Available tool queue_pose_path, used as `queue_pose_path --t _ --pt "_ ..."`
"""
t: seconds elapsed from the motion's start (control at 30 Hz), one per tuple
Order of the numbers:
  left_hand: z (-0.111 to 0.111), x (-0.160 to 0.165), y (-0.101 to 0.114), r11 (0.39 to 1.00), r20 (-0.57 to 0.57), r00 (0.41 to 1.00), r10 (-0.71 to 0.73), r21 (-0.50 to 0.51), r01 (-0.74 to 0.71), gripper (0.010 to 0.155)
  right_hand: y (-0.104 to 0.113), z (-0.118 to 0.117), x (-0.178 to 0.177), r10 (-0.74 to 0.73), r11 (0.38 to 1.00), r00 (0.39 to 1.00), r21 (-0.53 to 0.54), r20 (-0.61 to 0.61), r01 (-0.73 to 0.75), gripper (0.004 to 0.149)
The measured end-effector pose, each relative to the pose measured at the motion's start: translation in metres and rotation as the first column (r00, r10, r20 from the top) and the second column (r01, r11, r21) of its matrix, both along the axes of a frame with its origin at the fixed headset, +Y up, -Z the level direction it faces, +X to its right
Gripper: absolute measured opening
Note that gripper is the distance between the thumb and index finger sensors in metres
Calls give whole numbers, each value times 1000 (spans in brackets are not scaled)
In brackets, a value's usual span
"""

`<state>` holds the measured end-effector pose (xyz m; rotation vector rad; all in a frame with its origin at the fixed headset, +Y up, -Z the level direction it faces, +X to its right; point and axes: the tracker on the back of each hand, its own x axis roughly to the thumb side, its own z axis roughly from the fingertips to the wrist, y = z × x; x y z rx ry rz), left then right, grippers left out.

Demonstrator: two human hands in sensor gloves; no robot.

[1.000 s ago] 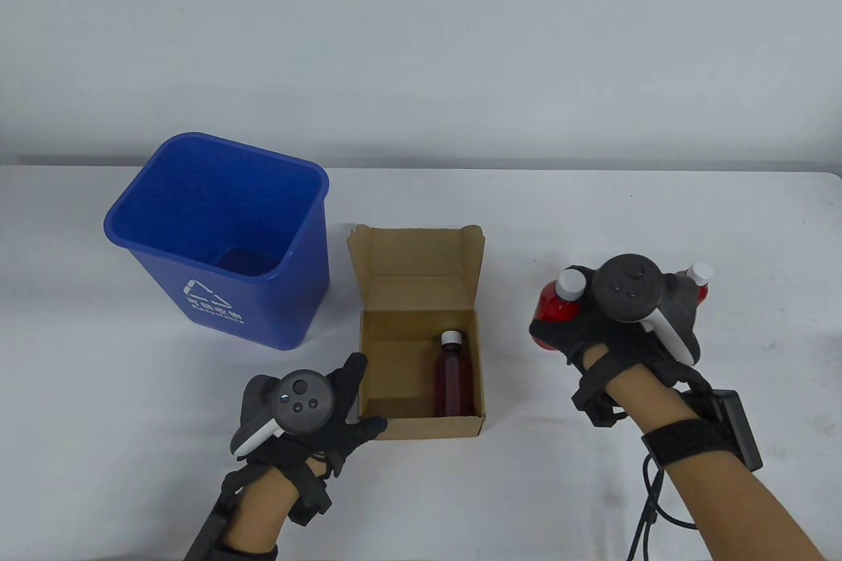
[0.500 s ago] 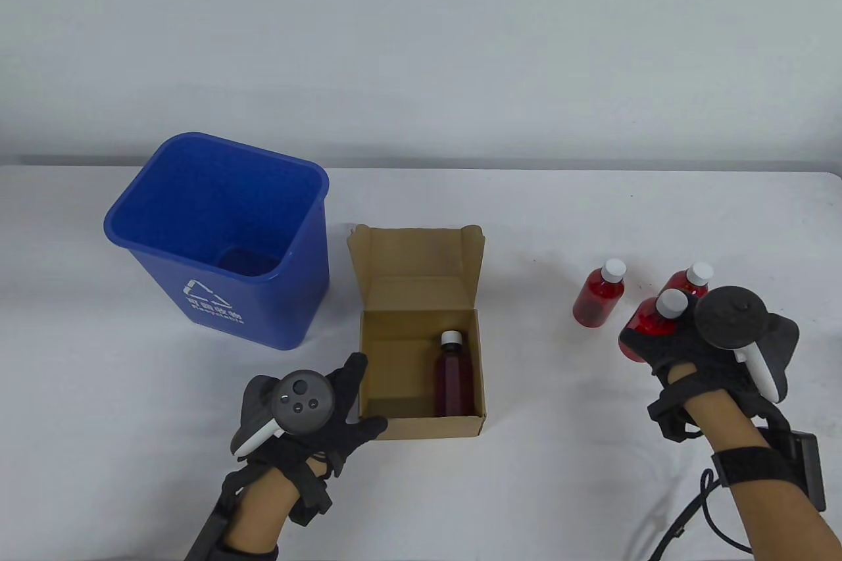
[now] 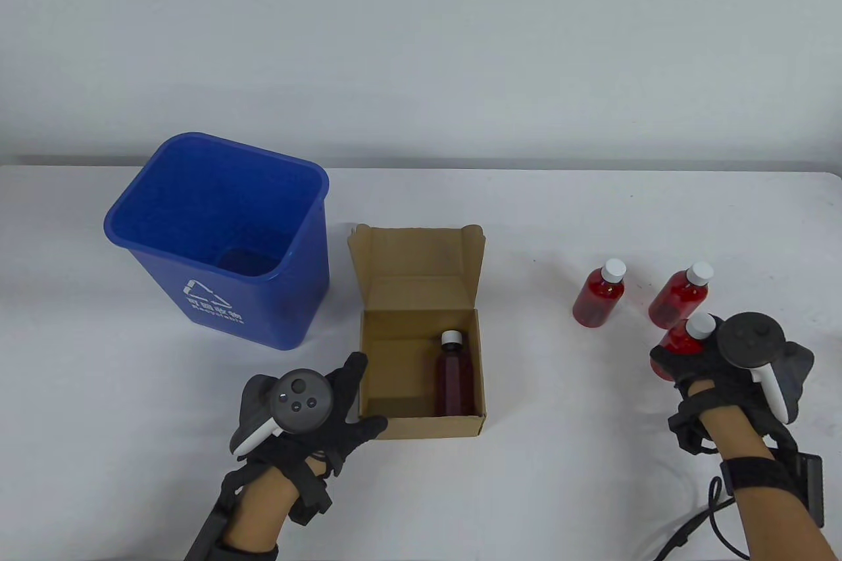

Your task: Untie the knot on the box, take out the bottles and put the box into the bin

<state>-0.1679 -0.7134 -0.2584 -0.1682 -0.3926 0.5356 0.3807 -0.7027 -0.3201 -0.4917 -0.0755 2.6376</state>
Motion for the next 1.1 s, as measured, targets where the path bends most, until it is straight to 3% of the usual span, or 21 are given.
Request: queue_pose_path --t 0.2,0.27,0.6,0.83,1.1 --pt "0 0 0 1000 0 1000 0 0 0 95 -26 3 10 -5 1000 999 3 43 4 80" --pt "0 0 0 1000 0 1000 0 0 0 95 -30 5 13 -55 997 997 48 62 52 81" --pt "0 0 0 1000 -2 1000 3 -2 -3 95 -32 3 19 -122 992 990 -7 73 123 84" --pt "0 0 0 1000 0 1000 0 -2 0 95 -8 10 24 -132 991 989 19 63 131 91" --pt "0 0 0 1000 -1 1000 -3 -1 3 95 42 23 26 -131 988 991 90 34 127 91"
